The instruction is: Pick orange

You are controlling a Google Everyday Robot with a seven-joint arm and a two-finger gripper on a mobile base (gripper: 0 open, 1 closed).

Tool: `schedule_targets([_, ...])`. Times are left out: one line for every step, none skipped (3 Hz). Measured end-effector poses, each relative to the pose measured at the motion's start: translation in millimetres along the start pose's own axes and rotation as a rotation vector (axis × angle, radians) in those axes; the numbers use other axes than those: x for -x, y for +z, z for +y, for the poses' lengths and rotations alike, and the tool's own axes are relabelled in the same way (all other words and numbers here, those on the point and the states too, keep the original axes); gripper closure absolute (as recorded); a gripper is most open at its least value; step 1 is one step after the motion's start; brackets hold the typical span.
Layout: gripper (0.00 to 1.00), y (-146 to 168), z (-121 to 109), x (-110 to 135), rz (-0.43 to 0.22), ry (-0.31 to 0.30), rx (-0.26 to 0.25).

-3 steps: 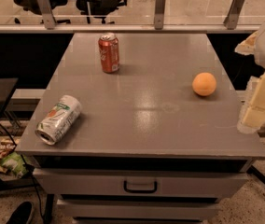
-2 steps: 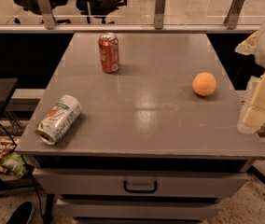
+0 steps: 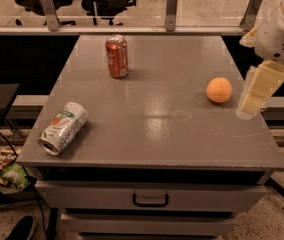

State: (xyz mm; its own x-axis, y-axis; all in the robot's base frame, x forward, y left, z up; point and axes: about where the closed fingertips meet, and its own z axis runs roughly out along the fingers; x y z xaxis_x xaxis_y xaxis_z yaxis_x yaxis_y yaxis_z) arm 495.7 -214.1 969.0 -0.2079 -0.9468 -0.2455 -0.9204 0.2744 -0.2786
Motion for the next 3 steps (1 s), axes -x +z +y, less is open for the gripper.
schedule_targets([0.0, 22.0, -32.2, 2.9, -0.024, 0.009, -0.025])
schedule_targets([0.0, 54.8, -69.0, -5.3, -0.064, 0.041, -0.027])
schedule_targets([0.0, 90.8, -90.4, -18.3, -0.119, 0.08, 0.017])
